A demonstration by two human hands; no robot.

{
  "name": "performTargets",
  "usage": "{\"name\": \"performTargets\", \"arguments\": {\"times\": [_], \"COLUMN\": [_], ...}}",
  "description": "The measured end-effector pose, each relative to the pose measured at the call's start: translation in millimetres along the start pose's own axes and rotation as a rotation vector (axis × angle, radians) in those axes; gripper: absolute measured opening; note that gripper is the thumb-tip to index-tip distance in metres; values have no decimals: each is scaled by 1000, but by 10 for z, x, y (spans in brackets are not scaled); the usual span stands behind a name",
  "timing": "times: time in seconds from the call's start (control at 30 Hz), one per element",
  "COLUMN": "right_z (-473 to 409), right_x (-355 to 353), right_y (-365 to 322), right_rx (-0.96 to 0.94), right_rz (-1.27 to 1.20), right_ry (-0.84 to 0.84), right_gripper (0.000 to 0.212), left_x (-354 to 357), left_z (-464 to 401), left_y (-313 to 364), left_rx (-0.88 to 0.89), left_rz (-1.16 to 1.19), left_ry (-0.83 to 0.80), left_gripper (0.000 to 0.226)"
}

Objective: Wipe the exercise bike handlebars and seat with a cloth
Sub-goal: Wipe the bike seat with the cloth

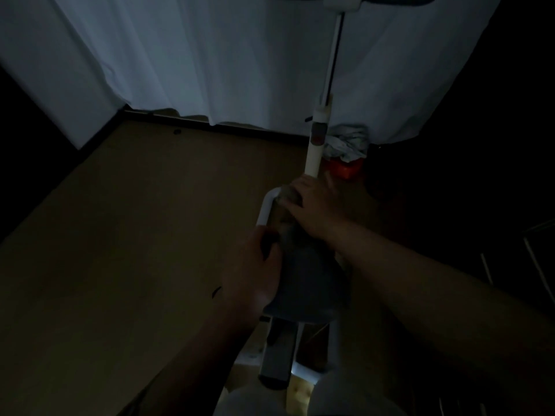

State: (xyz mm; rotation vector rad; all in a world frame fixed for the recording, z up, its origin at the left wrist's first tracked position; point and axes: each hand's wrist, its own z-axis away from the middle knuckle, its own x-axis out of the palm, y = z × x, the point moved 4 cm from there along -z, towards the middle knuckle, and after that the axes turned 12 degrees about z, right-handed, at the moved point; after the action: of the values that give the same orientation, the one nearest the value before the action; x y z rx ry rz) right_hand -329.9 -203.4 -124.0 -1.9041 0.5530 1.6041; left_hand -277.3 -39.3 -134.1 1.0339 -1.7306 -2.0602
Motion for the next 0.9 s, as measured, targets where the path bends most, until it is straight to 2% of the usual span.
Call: {"name": "performTargets", "arguments": {"times": [0.07,0.13,0.2,0.27,0.33,0.47,0.57,0.67,0.73,0.83,0.9], "right_z": [-6,161,300,228,159,510,657,508,498,594,591], "right_x": [5,61,103,85,26,-15,68,98,108,128,98], "right_y": [-76,-175,-172,-106,-117,-258,-155,-46,-65,-86,-68], "right_rx": [153,186,187,260,367,442,503,636,643,615,574], "right_rz": [-95,-101,-67,-136,-265,-288,-441,-433,-392,-462,-504], "right_ry": [34,74,39,-7,-36,-65,-135,-135,-64,15,16], "right_gripper": [37,44,53,59,64,71,70,68,83,77,80], "left_x": [-4,-7,-16,-9,-9,-16,-15,2,3,20,23], "left_z": [9,21,14,-1,1,10,-19,-16,-19,-13,-34], "left_y": [-3,10,9,-6,-13,-12,0,-30,-54,-57,-52], "left_rx": [-6,8,26,31,27,39,56,33,23,24,41], "left_rz": [0,-17,-16,-5,-18,-6,17,24,33,-7,-61], "left_ry": [4,-13,-23,-21,-12,-39,-57,-51,-32,-47,-78], "left_gripper": [19,15,18,23,19,15,13,12,16,11,9]}}
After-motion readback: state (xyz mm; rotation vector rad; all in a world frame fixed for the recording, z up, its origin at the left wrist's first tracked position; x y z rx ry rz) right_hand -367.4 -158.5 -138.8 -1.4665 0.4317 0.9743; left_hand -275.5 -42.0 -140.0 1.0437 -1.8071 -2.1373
